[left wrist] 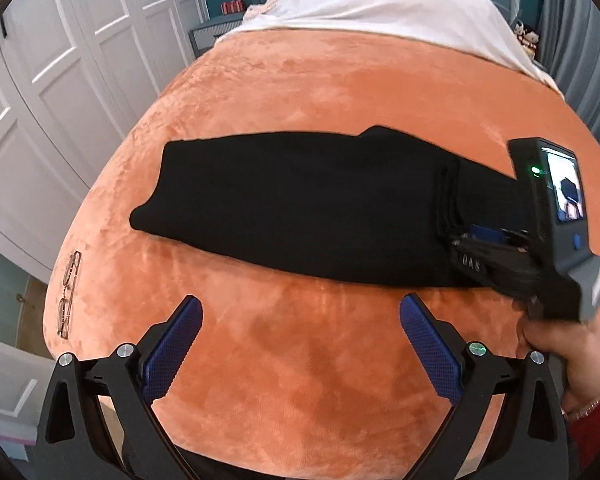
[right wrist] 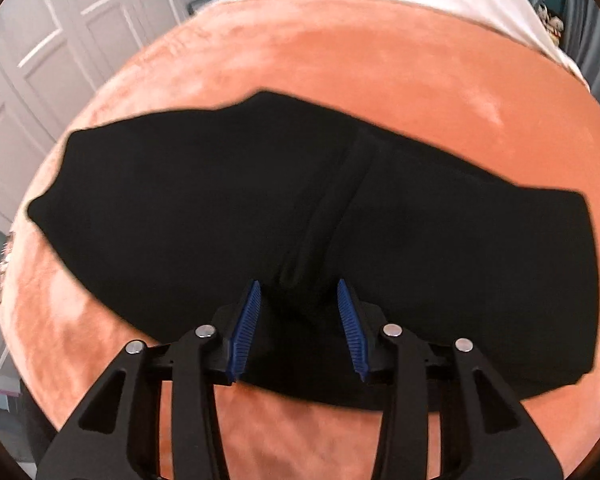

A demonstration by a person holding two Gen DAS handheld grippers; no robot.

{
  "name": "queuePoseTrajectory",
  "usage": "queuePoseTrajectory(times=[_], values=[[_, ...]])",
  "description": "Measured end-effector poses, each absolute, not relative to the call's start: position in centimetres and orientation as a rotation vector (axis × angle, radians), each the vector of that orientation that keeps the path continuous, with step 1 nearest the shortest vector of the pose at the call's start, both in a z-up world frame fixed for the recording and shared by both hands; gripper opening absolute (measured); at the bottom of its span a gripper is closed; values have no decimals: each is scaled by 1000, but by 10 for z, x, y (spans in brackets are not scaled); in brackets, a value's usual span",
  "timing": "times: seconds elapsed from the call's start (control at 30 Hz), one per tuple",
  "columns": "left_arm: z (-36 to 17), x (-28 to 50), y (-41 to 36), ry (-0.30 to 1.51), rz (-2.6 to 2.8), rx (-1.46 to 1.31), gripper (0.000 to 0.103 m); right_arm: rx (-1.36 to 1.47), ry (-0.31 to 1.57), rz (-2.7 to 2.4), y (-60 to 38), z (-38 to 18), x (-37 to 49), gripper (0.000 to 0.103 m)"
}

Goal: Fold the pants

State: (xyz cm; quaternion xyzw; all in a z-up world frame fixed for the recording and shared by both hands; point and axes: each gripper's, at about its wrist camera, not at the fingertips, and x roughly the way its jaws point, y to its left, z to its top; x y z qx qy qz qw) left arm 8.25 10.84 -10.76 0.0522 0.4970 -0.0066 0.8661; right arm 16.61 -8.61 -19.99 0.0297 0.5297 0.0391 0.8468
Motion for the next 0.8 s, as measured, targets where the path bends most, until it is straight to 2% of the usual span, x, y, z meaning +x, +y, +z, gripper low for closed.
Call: queuePoseTrajectory(times=[0.07,0.2,0.3,0.37,0.43,0.5,0.57,0.67,0.8], values=[[-112,86,112,1056,-14,107,98,86,1112,68,-86,-200,173,14],[-116,93,119,1070,-9,85,98,136,1023,65,-79,-169,169,13],[-120,100,120,1089,-6,74,98,120,1169,113,-72,-206,182,19],[-122,103,123,1094,-2,75,98,147,1135,123,-77,-207,179,19],[-126,106,129,1098,21,86,98,236,1135,134,-88,-191,172,25],[-132,113,142,1111,40,78,98,321,1050,120,-116,-166,151,30],[-143,125,170,1132,75,6,98,338,985,28,-150,-149,131,59],[-159,150,221,1147,131,-177,98,324,924,-159,-215,-137,95,61],[-198,187,289,1164,177,-518,95,392,978,-290,-283,-157,77,62]])
